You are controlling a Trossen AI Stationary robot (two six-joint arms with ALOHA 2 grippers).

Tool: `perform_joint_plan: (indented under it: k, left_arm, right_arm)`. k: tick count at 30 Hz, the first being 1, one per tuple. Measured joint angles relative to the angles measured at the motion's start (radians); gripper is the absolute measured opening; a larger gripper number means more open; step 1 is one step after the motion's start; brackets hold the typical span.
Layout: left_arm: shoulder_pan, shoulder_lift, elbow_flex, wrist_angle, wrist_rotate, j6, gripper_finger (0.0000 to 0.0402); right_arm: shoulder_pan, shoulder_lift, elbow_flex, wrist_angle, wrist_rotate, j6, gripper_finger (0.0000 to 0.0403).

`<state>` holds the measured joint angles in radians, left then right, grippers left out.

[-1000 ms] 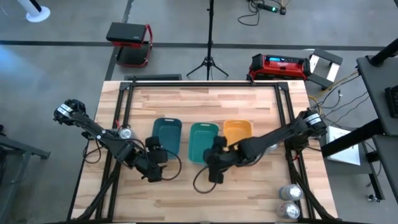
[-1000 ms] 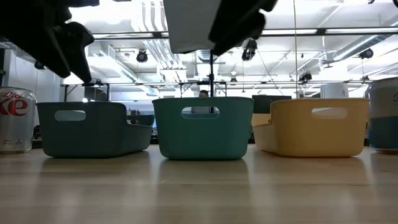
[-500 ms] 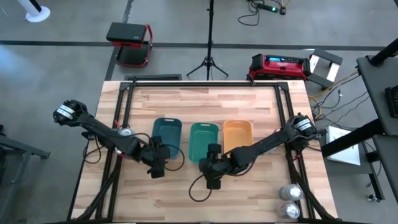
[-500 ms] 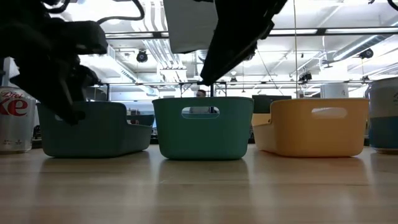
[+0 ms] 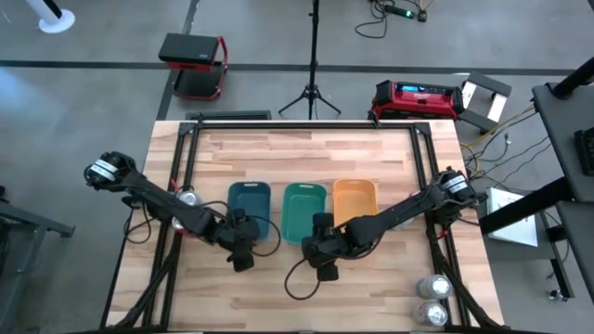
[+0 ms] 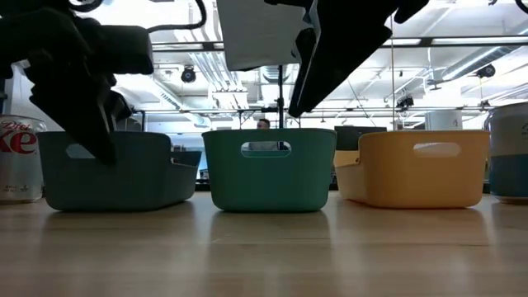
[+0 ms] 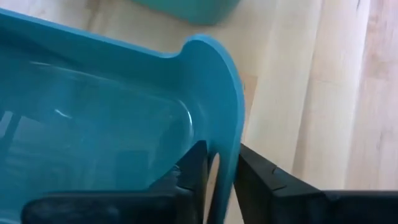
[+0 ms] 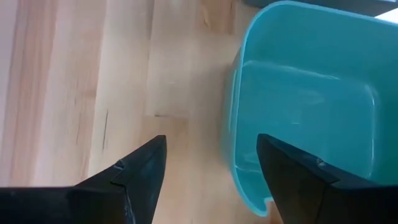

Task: Sort soda cans
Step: Adjust the bins

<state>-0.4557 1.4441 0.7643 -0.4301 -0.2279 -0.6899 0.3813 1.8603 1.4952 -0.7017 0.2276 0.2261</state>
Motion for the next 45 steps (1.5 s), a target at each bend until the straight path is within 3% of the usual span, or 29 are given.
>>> perform_joint_plan:
  k: [14, 19, 32, 45]
  left_arm:
    - [-0.003, 0.096, 0.155, -0.171, 0.012, 0.060, 0.0042]
    - [-0.004, 0.086, 0.155, -0.197, 0.007, 0.060, 0.0054]
    - [-0.017, 0.064, 0.156, -0.247, 0.000, 0.103, 0.0138]
    - [-0.017, 0.061, 0.156, -0.271, 0.001, 0.098, 0.0197]
  right_arm:
    - [-0.044, 0.010, -0.052, 0.037, -0.011, -0.063, 0.0233]
    - [-0.060, 0.067, -0.056, 0.051, -0.128, -0.088, 0.0181]
    - [-0.073, 0.098, -0.051, 0.016, -0.132, -0.204, 0.0016]
    - [-0.079, 0.097, -0.051, 0.036, -0.133, -0.198, 0.0019]
